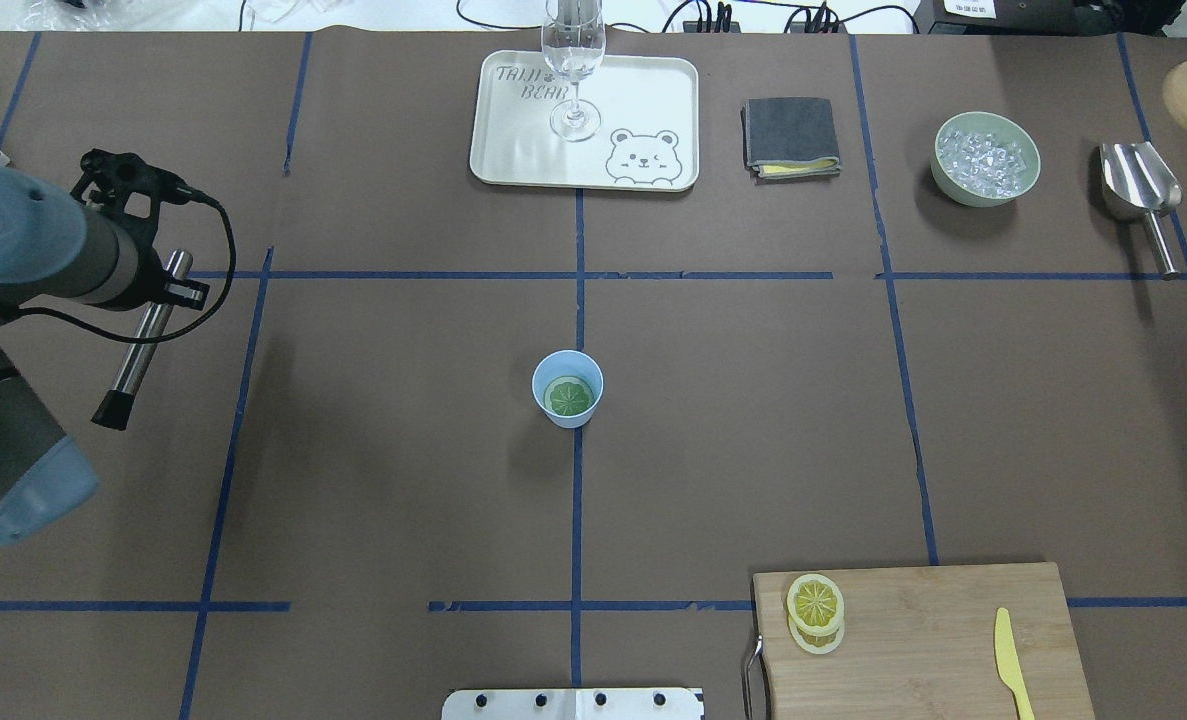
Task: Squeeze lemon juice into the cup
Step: 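Lift the squeezer out of the cup and carry it back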
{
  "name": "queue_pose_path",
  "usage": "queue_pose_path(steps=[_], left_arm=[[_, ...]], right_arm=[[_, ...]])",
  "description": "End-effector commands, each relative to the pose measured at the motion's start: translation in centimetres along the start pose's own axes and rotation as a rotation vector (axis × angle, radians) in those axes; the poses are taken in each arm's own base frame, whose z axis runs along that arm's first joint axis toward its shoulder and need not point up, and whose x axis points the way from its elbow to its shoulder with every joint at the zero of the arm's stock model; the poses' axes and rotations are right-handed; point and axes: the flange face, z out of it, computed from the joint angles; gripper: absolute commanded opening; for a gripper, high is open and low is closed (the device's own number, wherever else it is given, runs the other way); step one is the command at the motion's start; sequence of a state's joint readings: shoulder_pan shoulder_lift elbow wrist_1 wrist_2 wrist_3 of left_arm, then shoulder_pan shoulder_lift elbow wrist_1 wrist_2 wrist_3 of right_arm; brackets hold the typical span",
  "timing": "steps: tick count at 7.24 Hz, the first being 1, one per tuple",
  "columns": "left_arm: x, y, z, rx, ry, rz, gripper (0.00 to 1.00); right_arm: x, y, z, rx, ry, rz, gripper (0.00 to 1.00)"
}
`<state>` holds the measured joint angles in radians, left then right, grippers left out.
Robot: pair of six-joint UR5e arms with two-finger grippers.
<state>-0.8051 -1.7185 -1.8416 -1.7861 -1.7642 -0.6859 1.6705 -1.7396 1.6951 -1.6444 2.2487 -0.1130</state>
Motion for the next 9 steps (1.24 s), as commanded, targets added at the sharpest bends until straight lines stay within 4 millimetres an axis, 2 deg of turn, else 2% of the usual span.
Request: queue_pose_path(steps=[1, 2, 3, 4, 5, 7, 8, 9], left_arm=[[-3.0, 2.8, 1.1, -0.07, 0.116, -0.059, 0.0], [-2.3, 2.6, 1.4, -0.076, 0.134, -0.218, 0.0], [-2.3, 2.6, 2.5, -0.061, 0.155, -0.294, 0.0], [-2.8, 2.8, 4.7, -0.06, 0.16, -0.309, 0.0], [-3.3, 3.0, 6.1, -0.059, 0.161, -0.299, 0.0], [-3.3, 2.9, 6.6, -0.055, 0.152, -0.257, 0.0], [-3.2, 2.9, 6.5, -0.052, 0.155, -0.217, 0.11], [-3.3, 2.9, 6.7, -0.053, 0.152, -0.213, 0.99]], right_arm=[[0.0, -0.1, 0.0, 0.0, 0.0, -0.001, 1.0], [0.1, 0.0, 0.1, -0.002, 0.0, 0.001, 1.0], [0.0, -0.1, 0.0, 0.0, 0.0, -0.001, 1.0], [0.0, -0.1, 0.0, 0.001, 0.0, -0.002, 1.0], [-0.1, -0.3, -0.1, 0.004, 0.0, -0.005, 1.0], [-0.1, -0.3, -0.1, 0.004, 0.0, -0.005, 1.0], [0.0, -0.3, -0.1, 0.002, 0.0, -0.004, 1.0], [0.0, -0.3, -0.1, 0.002, 0.0, -0.004, 1.0]])
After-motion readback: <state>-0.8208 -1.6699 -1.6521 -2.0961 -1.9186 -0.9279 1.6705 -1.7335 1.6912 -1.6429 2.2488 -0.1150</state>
